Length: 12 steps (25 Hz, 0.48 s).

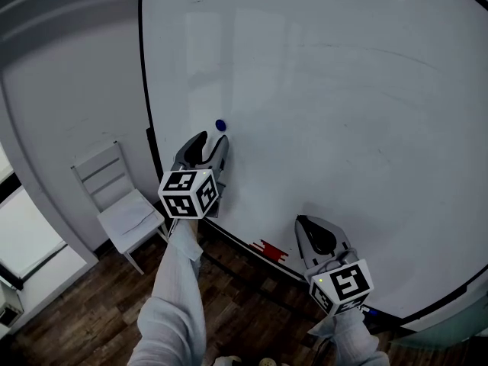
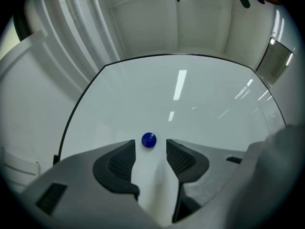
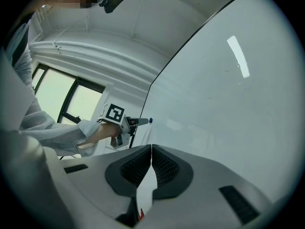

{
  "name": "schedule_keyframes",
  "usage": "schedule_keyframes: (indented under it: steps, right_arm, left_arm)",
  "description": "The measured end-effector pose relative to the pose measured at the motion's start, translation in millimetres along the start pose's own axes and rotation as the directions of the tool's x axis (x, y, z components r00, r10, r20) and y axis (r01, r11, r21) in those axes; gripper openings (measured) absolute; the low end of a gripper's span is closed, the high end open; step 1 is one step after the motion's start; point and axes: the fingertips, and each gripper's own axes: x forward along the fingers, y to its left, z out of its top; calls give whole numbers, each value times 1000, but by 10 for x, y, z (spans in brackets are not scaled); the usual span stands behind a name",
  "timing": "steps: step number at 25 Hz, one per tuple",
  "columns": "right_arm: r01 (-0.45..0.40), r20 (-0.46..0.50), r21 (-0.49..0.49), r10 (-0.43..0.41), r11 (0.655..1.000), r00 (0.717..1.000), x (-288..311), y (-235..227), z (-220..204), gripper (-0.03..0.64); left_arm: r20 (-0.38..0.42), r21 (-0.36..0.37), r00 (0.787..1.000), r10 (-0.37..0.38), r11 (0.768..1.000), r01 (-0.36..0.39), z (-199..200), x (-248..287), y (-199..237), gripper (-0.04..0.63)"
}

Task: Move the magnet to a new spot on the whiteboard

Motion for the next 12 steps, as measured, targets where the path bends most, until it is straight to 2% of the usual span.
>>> schedule_keyframes:
  steps: [12]
  right_arm:
    - [-19,18,23,18,1000,1000,-149,229,78,28]
  left_arm:
    - [-66,-26,998,-12,1000,10,-222,-541,-103,196]
